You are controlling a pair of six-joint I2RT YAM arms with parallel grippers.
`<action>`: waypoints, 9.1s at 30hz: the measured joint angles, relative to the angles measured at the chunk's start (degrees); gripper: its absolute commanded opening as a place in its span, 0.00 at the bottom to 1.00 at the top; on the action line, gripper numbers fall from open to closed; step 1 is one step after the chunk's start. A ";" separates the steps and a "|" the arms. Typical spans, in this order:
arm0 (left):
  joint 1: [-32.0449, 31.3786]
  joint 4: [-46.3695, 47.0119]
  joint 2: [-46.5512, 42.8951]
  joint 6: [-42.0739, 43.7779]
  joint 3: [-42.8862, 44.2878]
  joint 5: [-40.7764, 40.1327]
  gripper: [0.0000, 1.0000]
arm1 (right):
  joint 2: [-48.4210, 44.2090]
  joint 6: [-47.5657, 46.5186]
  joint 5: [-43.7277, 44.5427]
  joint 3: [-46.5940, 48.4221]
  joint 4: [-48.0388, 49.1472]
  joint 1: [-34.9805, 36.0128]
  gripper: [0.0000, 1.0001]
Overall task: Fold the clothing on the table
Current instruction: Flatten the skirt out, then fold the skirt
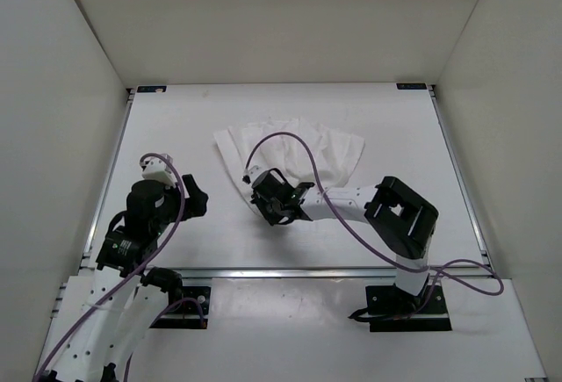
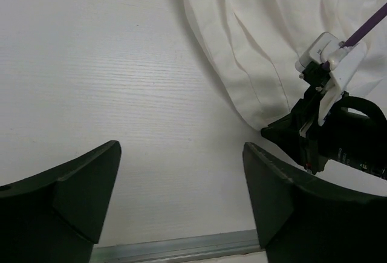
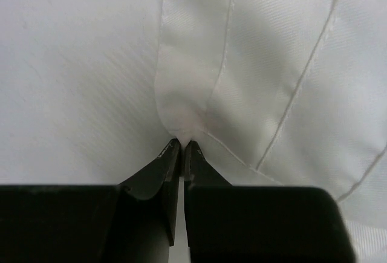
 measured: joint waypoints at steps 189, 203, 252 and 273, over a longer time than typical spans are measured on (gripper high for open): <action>-16.74 -0.22 0.59 -18.29 -9.35 16.46 0.00 | -70.27 25.07 -17.33 -30.45 -35.82 -28.72 0.00; -1.79 15.08 13.77 -22.45 -4.72 26.91 0.00 | -57.70 23.52 -39.82 -23.26 -28.94 -54.55 0.00; -0.85 47.56 46.31 -22.82 -15.04 8.72 0.11 | -24.04 32.06 -34.18 -38.01 16.48 -58.84 0.00; -14.32 64.13 57.42 -28.68 -14.25 9.62 0.00 | -21.35 16.09 -17.11 2.82 -15.39 -43.80 0.00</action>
